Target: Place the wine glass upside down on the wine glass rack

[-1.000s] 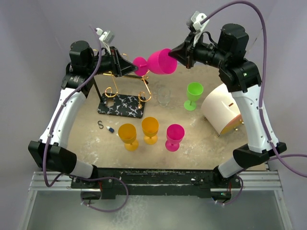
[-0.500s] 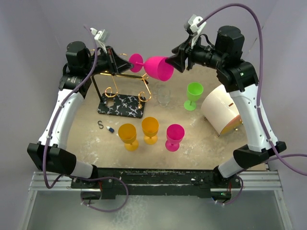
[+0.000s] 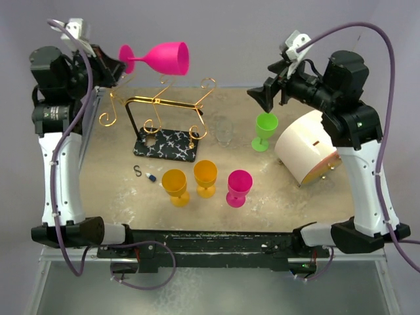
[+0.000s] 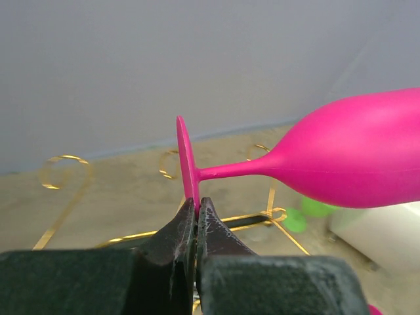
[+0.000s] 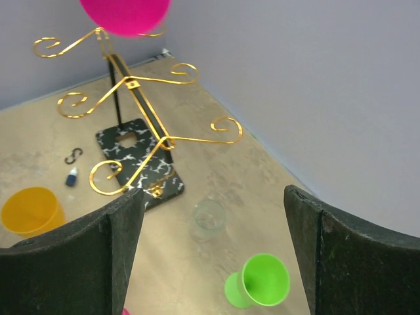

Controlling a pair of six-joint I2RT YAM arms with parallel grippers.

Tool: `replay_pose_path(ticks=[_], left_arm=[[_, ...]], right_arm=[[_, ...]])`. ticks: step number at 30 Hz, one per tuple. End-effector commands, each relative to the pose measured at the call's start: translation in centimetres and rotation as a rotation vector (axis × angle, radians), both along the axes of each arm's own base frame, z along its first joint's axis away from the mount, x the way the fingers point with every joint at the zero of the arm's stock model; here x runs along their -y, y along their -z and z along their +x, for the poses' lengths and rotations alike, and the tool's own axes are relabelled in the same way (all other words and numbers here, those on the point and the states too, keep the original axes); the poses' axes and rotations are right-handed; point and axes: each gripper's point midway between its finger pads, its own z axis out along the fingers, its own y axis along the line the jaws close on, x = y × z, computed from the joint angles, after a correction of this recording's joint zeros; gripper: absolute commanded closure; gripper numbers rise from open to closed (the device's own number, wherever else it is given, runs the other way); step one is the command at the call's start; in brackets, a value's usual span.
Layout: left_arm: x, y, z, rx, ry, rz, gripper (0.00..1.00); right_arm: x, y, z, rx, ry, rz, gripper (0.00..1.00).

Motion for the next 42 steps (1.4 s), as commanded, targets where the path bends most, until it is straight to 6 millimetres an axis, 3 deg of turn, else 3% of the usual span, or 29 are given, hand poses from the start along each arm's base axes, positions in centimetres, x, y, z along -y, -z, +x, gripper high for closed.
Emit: replay_pose_path(ticks=[1, 5, 11, 18, 22, 31, 37, 42], left_arm=[[-7.7, -5.5, -2.1, 0.176, -0.370, 0.252, 1.00], [-14.0, -7.8, -3.6, 0.215, -0.664, 0.450, 1.00], [-19.7, -9.7, -4.8, 0.213, -0.939, 0.717, 1.00], [-23.3, -10.4, -4.1, 0.200, -1.093, 1.004, 1.00], [-24.9, -8.9, -2.2, 0.155, -1.122, 1.219, 1.00], [-23.3, -3.5, 6.0, 0.111, -0.899, 1.590, 1.00], [-18.8, 0.5, 10.4, 0.204, -0.629, 1.722, 1.00], [-15.0, 4.4, 12.0, 0.288, -0.391, 1.820, 1.00]], right_arm=[[1.9, -0.2, 0.2, 0.035, 0.039, -0.001, 0.11], [3.1, 2.1, 1.5, 0.019, 0.112, -0.051, 0.11], [2.5, 6.7, 2.6, -0.034, 0.070, -0.123, 0.11], [2.2, 11.4, 3.3, -0.069, 0.008, -0.183, 0.12], [2.6, 13.1, 2.6, -0.085, -0.071, -0.177, 0.12], [2.3, 16.1, 1.1, -0.097, -0.192, -0.170, 0.13], [2.3, 17.4, 0.4, -0.120, -0.204, -0.169, 0.13], [2.1, 17.4, -0.3, -0.114, -0.227, -0.157, 0.14]])
